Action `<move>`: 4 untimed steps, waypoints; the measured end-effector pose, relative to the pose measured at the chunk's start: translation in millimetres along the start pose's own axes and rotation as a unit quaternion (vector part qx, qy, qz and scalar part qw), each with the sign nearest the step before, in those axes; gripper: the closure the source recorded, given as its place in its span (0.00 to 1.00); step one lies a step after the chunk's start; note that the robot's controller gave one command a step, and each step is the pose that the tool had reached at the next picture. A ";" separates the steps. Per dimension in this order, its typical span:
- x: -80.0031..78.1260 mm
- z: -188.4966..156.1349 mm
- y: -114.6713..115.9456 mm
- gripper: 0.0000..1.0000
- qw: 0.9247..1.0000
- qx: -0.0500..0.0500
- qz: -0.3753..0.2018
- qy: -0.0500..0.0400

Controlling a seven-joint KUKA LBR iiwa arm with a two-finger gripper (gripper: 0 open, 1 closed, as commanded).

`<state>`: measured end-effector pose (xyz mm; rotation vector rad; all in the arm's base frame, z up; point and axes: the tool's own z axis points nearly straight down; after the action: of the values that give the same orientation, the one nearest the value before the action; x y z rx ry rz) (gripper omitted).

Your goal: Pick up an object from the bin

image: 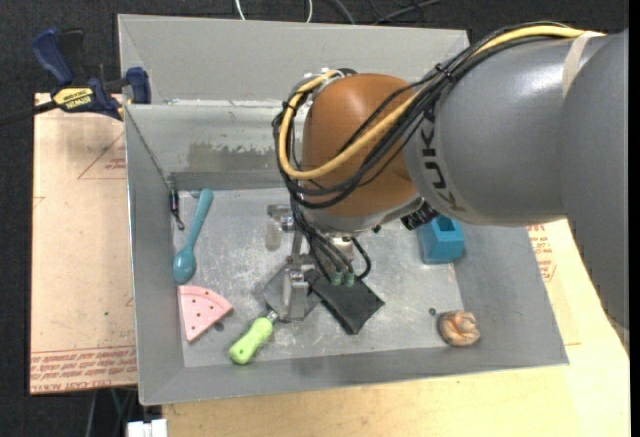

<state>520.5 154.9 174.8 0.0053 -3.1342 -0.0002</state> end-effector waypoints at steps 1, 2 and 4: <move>-1.9 -4.2 -0.7 0.00 1.000 -0.001 0.002 -0.004; 20.4 51.1 -19.5 0.00 0.999 -0.002 0.033 -0.005; 27.0 94.0 -48.9 0.00 0.996 -0.002 0.093 -0.006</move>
Offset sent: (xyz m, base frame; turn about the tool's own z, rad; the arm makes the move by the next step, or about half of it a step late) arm -0.0342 -0.0311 -0.0821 0.1034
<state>493.0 105.9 81.0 -0.2864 -3.1322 -0.0067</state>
